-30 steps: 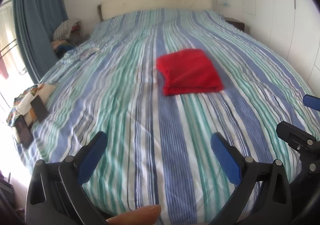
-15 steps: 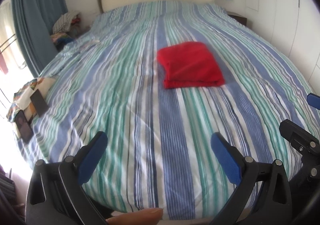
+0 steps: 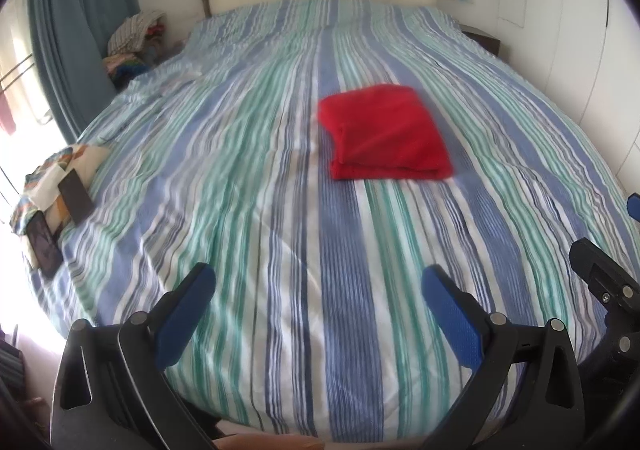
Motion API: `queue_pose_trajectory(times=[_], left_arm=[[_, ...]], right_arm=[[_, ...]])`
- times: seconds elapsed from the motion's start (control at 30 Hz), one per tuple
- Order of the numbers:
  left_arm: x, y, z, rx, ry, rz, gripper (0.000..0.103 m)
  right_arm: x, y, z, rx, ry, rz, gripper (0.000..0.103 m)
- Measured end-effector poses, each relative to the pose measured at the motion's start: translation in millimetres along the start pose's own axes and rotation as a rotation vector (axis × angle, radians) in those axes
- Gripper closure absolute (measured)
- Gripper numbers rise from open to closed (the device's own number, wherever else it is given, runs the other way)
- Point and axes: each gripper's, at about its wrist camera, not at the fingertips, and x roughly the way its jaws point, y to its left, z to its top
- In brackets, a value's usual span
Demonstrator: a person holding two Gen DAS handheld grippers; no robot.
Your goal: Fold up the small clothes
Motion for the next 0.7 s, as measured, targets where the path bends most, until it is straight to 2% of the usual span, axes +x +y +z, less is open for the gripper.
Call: queue_pose_trajectory(times=[0.33,0.7], left_arm=[[3.8,-4.9,0.4,0.008,0.013,0.001,0.0],[-4.2,-8.0,0.0,0.018,-0.025,-0.005,0.0]], right_arm=[[1.3,-5.0,-0.9,-0.01,0.003,-0.03,0.001],[7.3,-10.3,-2.5,0.001,0.017,-0.027,0.001]])
